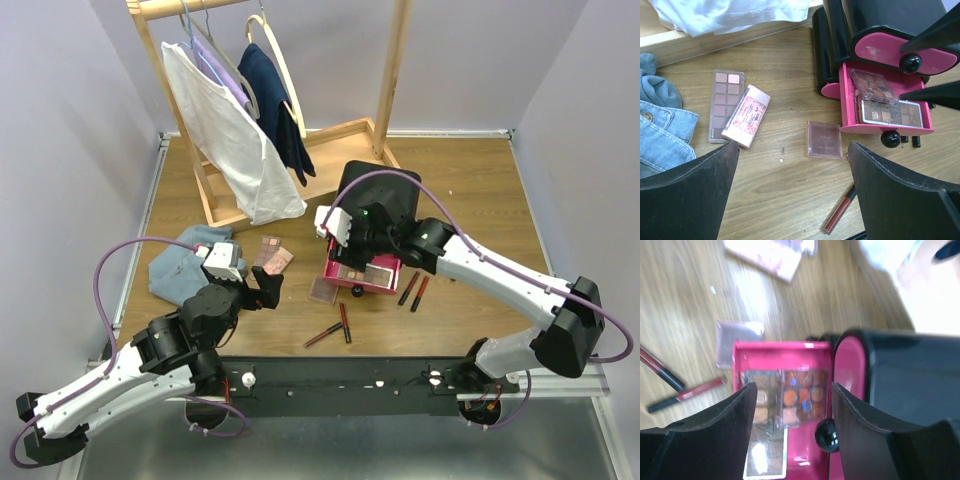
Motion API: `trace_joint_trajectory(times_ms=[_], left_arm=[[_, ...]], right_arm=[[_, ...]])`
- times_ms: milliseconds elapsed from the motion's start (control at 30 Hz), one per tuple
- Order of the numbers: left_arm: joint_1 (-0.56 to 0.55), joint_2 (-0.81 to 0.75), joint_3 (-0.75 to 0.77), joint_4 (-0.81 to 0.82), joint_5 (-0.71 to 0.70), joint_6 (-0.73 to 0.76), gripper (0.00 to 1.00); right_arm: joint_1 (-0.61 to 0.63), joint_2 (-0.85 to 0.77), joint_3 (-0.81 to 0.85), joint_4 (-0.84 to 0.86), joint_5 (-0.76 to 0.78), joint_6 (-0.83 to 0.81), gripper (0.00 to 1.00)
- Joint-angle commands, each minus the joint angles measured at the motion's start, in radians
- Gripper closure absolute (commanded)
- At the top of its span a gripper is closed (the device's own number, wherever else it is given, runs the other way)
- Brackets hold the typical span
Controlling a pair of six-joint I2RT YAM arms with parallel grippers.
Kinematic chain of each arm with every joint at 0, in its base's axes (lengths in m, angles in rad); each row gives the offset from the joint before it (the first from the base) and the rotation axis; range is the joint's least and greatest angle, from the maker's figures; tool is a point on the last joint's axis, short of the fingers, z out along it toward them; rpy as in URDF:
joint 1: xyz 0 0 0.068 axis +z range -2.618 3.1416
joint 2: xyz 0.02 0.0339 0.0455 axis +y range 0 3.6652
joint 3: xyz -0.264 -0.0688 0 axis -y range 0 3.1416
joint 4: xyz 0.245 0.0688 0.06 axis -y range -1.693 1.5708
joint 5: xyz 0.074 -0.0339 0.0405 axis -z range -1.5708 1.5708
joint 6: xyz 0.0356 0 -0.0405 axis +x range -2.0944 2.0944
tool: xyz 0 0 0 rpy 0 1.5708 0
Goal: Organize the makeup
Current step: Place the makeup in the drawer.
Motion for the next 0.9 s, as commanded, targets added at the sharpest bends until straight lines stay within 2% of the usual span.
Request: trace_joint_trajectory(times_ms=[0,67,167,200,267,300,333,567,867], left_arm=[[-0.001,-0.001,-0.009,-0.014,-0.007,-0.056,0.01],[-0.001,0.006,-0.014,-0.015,0.008,-0.079,0.01],[-0.001,0.015,-0.017,-0.026,0.017,-0.111,0.01],[-0.001,0.020,-0.017,-0.023,0.028,-0.119,0.01],[-0.001,0.028,-0.020,-0.018,0.040,-0.126,0.01],[-0.001,0.032,-0.022,-0.015,0.046,-0.131,0.01],[-0.001,0.035,-0.023,-0.012,0.049,-0.131,0.01],[-0.001,0.051,-0.023,-0.003,0.046,-0.137,0.01],[-0.001,0.049,-0.031,0.003,0.040,-0.156,0.01]], right_arm=[[-0.004,0.007,0.105,-0.030,-0.126,0.097,0.35],[-0.006,0.009,0.121,-0.033,-0.152,0.106,0.39],[-0.009,-0.002,0.121,-0.064,-0.222,0.091,0.63],[-0.009,-0.005,0.108,-0.084,-0.242,0.076,0.76],[-0.009,-0.016,0.089,-0.104,-0.278,0.057,0.87],[-0.009,-0.019,0.061,-0.115,-0.281,0.036,0.96],[-0.009,-0.025,0.040,-0.113,-0.273,0.028,0.99],[-0.015,-0.020,-0.094,-0.030,-0.045,-0.024,1.00],[-0.032,0.015,-0.151,0.028,0.029,-0.056,1.00]])
